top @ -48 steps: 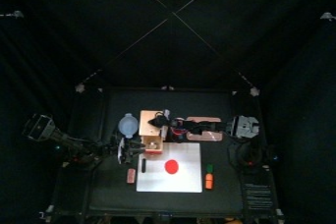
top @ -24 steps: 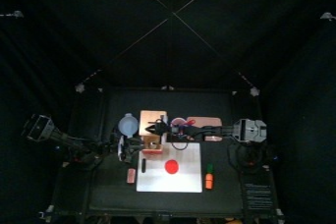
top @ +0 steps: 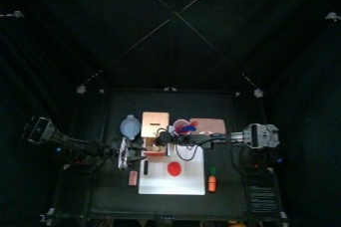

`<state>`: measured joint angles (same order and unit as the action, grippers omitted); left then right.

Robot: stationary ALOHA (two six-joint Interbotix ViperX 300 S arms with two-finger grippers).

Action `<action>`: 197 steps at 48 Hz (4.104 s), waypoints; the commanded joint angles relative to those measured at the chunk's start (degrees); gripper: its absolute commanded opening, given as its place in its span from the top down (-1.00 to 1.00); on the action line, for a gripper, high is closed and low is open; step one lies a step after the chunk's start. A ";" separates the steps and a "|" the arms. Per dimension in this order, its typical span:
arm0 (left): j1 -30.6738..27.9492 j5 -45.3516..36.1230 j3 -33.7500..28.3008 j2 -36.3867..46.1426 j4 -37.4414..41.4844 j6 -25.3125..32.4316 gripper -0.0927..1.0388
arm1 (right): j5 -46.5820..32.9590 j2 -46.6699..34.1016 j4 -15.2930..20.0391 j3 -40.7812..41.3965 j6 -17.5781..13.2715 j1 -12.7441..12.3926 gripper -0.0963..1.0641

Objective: Get the cutter from the drawer then cut the dough then place the extra dough in the bowl
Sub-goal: Place the cutter on the board

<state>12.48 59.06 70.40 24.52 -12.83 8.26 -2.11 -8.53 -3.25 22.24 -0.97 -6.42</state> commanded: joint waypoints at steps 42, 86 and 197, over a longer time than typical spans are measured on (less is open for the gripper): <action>-2.55 0.44 5.80 9.05 -0.53 0.18 -0.55 | 2.64 -6.77 -3.60 -3.96 0.18 -0.62 -0.50; -2.55 0.44 6.86 8.96 -4.92 0.09 -0.55 | 6.68 -5.80 -3.69 -5.45 0.18 1.67 0.08; -8.88 -5.27 4.31 8.96 -5.63 0.18 -0.55 | 3.08 24.61 -1.93 32.61 -0.18 5.80 0.02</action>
<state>3.87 53.61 76.03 33.57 -18.54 8.35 2.11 16.44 -4.92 55.46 -1.14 -0.70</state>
